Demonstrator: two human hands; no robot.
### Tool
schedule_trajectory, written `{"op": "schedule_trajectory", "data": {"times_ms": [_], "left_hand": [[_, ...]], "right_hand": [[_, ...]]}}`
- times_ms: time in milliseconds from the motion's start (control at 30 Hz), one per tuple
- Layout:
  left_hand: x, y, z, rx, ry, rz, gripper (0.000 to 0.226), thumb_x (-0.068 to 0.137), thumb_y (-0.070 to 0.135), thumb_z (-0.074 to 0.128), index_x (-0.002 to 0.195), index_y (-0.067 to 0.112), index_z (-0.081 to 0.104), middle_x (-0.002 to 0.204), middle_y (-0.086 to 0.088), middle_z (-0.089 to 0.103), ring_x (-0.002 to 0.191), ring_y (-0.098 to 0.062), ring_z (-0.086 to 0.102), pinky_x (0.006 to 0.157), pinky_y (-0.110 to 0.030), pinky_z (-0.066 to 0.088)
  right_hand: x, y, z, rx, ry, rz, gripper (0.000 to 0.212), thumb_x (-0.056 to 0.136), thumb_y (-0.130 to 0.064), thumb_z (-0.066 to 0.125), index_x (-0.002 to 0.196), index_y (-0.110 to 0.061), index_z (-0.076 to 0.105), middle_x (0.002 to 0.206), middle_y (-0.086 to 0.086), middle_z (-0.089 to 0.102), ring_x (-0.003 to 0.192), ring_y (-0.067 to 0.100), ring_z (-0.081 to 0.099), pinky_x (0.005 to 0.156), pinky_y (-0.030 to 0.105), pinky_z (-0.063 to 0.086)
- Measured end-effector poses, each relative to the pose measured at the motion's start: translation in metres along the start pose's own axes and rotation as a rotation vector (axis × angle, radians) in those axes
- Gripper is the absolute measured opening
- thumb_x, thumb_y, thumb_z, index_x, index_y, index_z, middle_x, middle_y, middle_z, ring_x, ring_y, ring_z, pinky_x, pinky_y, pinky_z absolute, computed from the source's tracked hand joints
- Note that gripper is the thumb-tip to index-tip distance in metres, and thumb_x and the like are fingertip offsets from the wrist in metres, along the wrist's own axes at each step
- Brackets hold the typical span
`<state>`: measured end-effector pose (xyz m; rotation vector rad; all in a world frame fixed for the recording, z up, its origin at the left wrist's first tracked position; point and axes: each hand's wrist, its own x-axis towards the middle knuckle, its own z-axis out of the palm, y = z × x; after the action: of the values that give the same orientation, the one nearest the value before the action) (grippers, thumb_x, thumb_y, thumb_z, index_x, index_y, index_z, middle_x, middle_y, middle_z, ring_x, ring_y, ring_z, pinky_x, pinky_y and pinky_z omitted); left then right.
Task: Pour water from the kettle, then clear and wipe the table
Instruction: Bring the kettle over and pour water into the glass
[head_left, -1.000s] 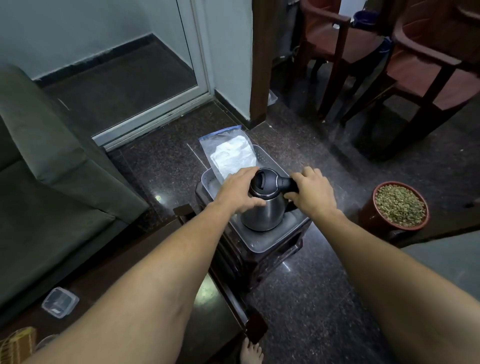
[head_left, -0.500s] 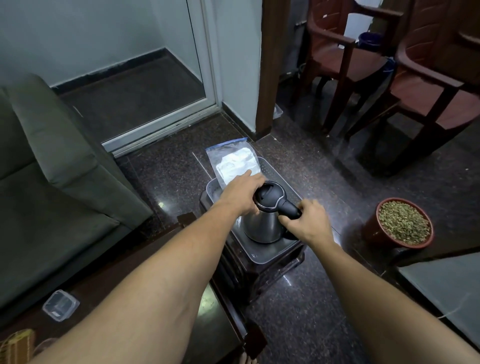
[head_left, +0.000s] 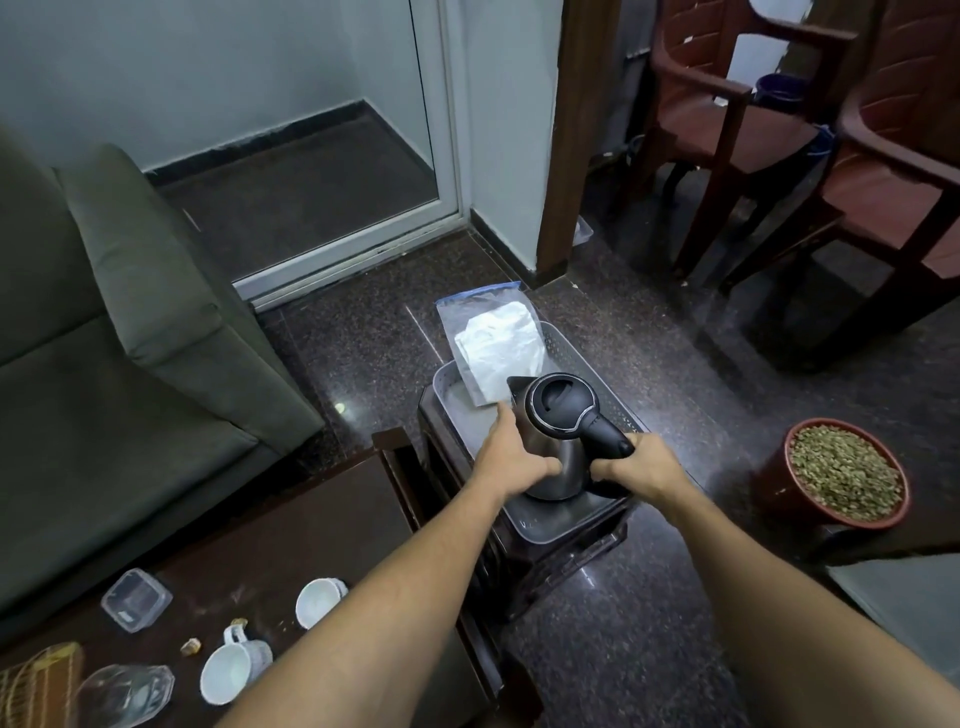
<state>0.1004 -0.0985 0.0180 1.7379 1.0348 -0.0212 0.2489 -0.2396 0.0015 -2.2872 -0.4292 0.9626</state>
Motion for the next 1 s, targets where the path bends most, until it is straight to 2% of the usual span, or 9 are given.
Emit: {"op": "schedule_trajectory", "data": {"times_ms": [133,200,333,400,533,633,767,900,1000], "left_hand": [[0.006,-0.001,-0.005,-0.066,-0.04,0.004,0.084,0.068,0.011,0.079,0.142,0.025,0.041,0.129,0.0,0.064,0.121,-0.024,0.061,0.105,-0.041,0.052],[0.011,-0.001,-0.011,-0.046,-0.07,0.015,0.088,0.071,0.004,0.074,0.148,0.024,0.038,0.131,-0.003,0.064,0.121,-0.025,0.062,0.105,-0.04,0.052],[0.02,0.001,-0.02,0.013,-0.106,0.036,0.078,0.073,-0.004,0.062,0.142,0.028,0.043,0.115,-0.005,0.067,0.108,-0.026,0.065,0.091,-0.034,0.055],[0.022,0.001,-0.021,0.015,-0.111,0.034,0.077,0.074,-0.007,0.057,0.141,0.029,0.043,0.11,-0.003,0.067,0.107,-0.026,0.065,0.085,-0.032,0.054],[0.023,0.0,-0.02,0.005,-0.103,0.042,0.075,0.076,-0.007,0.056,0.141,0.028,0.044,0.118,-0.005,0.069,0.114,-0.024,0.065,0.099,-0.039,0.055],[0.02,0.004,-0.022,0.037,-0.105,0.041,0.07,0.076,-0.003,0.056,0.138,0.028,0.045,0.117,-0.005,0.069,0.112,-0.024,0.065,0.093,-0.034,0.054],[0.012,0.01,-0.031,0.08,-0.101,0.072,0.069,0.077,-0.004,0.056,0.139,0.023,0.045,0.121,-0.008,0.068,0.116,-0.028,0.065,0.101,-0.04,0.055],[-0.008,0.021,-0.052,0.123,-0.11,0.078,0.075,0.077,0.0,0.055,0.145,0.027,0.039,0.121,-0.012,0.067,0.112,-0.033,0.065,0.096,-0.043,0.057],[-0.025,0.036,-0.071,0.12,-0.093,0.084,0.075,0.075,0.005,0.055,0.143,0.032,0.04,0.119,-0.015,0.066,0.108,-0.036,0.066,0.083,-0.034,0.054]], "right_hand": [[0.003,0.001,0.01,0.06,-0.006,-0.021,0.018,0.051,-0.032,0.069,0.059,-0.017,0.073,0.055,-0.001,0.072,0.048,0.007,0.061,0.056,0.025,0.046],[0.002,0.002,0.023,0.122,0.045,-0.034,0.017,0.05,-0.035,0.067,0.054,-0.02,0.068,0.05,-0.001,0.068,0.047,0.01,0.06,0.057,0.028,0.048],[0.0,0.005,0.046,0.223,0.189,-0.022,0.042,0.045,-0.042,0.066,0.062,-0.003,0.06,0.051,0.0,0.054,0.054,0.018,0.055,0.059,0.043,0.055],[0.0,0.006,0.052,0.229,0.221,-0.017,0.039,0.047,-0.04,0.067,0.061,-0.005,0.06,0.05,-0.002,0.053,0.053,0.017,0.054,0.056,0.041,0.054],[-0.001,0.005,0.058,0.286,0.248,-0.05,0.029,0.053,-0.031,0.07,0.056,-0.007,0.055,0.049,-0.004,0.047,0.051,0.015,0.048,0.052,0.032,0.043],[-0.005,0.006,0.06,0.315,0.266,-0.047,0.023,0.055,-0.027,0.07,0.054,-0.01,0.055,0.048,-0.005,0.046,0.049,0.014,0.046,0.051,0.032,0.041],[-0.016,-0.002,0.057,0.339,0.287,-0.073,0.012,0.053,-0.027,0.067,0.05,-0.021,0.058,0.047,-0.005,0.045,0.049,0.014,0.045,0.051,0.032,0.042],[-0.034,-0.022,0.05,0.308,0.294,-0.094,0.016,0.053,-0.027,0.065,0.052,-0.014,0.055,0.047,-0.003,0.044,0.049,0.016,0.046,0.05,0.032,0.042],[-0.053,-0.046,0.042,0.267,0.327,-0.122,0.021,0.05,-0.033,0.062,0.062,-0.017,0.06,0.043,-0.005,0.047,0.043,0.015,0.047,0.045,0.026,0.042]]}}
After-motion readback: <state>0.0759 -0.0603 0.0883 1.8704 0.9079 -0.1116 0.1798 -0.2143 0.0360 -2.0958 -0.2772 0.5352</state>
